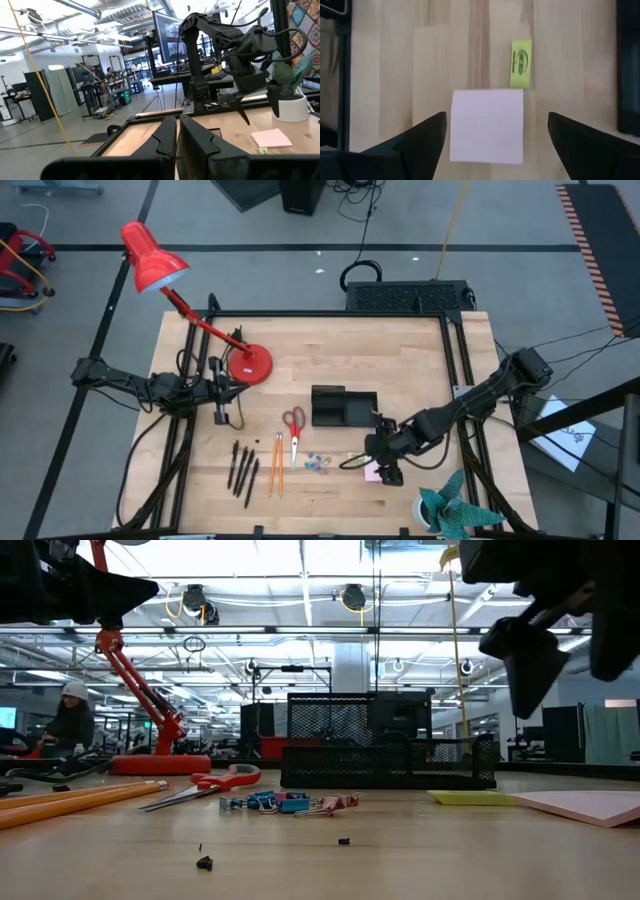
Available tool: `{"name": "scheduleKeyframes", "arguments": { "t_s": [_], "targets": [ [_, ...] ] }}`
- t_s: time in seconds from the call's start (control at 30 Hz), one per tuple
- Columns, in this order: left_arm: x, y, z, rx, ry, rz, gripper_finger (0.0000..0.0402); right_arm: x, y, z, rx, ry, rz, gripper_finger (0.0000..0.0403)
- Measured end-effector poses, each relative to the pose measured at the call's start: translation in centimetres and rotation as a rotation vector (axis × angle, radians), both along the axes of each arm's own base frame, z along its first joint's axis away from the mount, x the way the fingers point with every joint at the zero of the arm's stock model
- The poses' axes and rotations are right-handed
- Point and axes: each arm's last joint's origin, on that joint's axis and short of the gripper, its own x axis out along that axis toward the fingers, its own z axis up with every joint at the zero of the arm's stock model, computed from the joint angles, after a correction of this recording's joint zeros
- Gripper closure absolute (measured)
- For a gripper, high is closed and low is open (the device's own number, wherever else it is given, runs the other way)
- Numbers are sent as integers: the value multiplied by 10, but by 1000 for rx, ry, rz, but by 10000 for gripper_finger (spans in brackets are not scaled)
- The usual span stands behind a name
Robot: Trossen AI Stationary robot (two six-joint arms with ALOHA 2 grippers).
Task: Pick and place office supplies into organizer
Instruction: Put the pink sticky note into the black desk organizer
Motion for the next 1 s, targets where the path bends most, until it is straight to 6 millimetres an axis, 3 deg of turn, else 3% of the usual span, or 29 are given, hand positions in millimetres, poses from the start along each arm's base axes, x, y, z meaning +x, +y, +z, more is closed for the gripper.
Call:
{"name": "scheduleKeyframes", "arguments": {
  "t_s": [0.17, 0.5, 1.0],
  "targets": [
    [0, 0, 0, -28, -3, -6, 369, 3, 6, -6, 20, 0, -27, 64],
    [0, 0, 0, -26, -8, -5, 369, 11, 12, -46, 60, 179, -48, 64],
    [0, 0, 1, 7, -7, 2, 369, 14, 12, -40, 122, 152, -47, 64]
  ]
}}
